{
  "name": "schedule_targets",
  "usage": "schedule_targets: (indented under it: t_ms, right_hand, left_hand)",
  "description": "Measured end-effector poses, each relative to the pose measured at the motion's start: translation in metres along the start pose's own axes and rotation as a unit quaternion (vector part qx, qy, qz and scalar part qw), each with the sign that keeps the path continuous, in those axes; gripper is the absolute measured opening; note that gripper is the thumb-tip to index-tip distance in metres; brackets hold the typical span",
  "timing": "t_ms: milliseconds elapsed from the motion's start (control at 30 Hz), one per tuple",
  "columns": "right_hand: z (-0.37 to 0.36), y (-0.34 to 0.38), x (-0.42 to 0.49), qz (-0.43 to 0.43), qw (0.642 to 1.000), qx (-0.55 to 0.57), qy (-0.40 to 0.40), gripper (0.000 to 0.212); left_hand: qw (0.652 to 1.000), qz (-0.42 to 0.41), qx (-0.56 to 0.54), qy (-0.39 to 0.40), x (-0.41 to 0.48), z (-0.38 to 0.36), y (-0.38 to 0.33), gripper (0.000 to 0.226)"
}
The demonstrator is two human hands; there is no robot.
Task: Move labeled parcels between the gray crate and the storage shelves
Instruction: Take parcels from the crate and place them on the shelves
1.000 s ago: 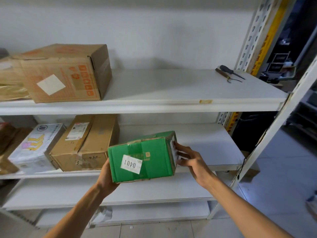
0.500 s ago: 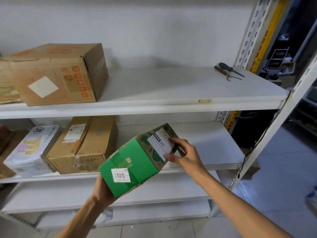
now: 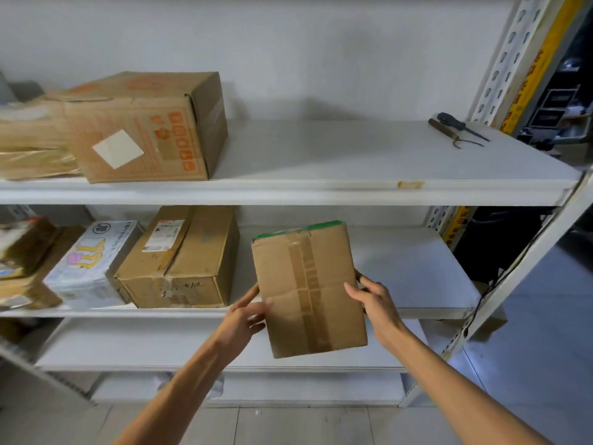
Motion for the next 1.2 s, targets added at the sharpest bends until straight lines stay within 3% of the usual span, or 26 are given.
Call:
schedule_targets:
  t_ms: [67,133,333,400,600,800,933,1033,1200]
  right_hand:
    - [0.003,-0.002,0.003,0.006,0.999,-0.043,-0.004,0.072]
    - [0.005,0.001,0.005,0.012,0.997,-0.071,0.002,0.081]
    - [0.005,0.004,0.012,0.025,0.998,-0.047,0.031,0.041]
    - [0.005,-0.006,0.017,0.014,0.999,-0.030,0.021,0.038]
    - [-0.010,-0.008,0.050,0.012,1.000,-0.010,0.023,0.051]
    - [-0.023,-0.006,0.110,0.004,1.000,-0.014,0.022,0.059]
    - [-0.029,-0.030,0.142,-0.006,0.999,-0.040,0.021,0.066]
    - [-0.030,-0.056,0.149,-0.011,0.997,-0.078,0.016,0.070]
    - [-0.024,-0.063,0.153,0.007,0.994,-0.108,0.032,0.073]
  left_hand:
    - [1.000,-0.013,0.001,-0.018,0.000,-0.001,0.002,0.077]
    - [0.998,-0.021,0.033,-0.053,0.001,-0.002,0.006,0.084]
    - [0.997,-0.047,-0.004,-0.066,0.019,0.003,-0.015,0.091]
    - [0.997,-0.037,0.018,-0.066,0.028,0.005,-0.018,0.083]
    - [0.996,0.007,0.035,-0.083,0.065,0.015,-0.017,0.067]
    - [0.993,0.009,0.049,-0.111,0.120,0.022,-0.037,0.066]
    - [0.987,0.011,0.108,-0.115,0.154,0.032,-0.040,0.043]
    - [0.983,0.020,0.143,-0.110,0.161,0.038,-0.025,0.065]
    - [0.987,0.017,0.115,-0.107,0.160,0.039,-0.023,0.073]
Point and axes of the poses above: each hand's wrist, its own x-axis towards the middle knuckle, its own z-axis out of the back of the hand, y = z × x, the point moved 6 cm from there along x, towards the middle knuckle, and after that the axes turned 6 degrees about z, right-handed, at the moved point
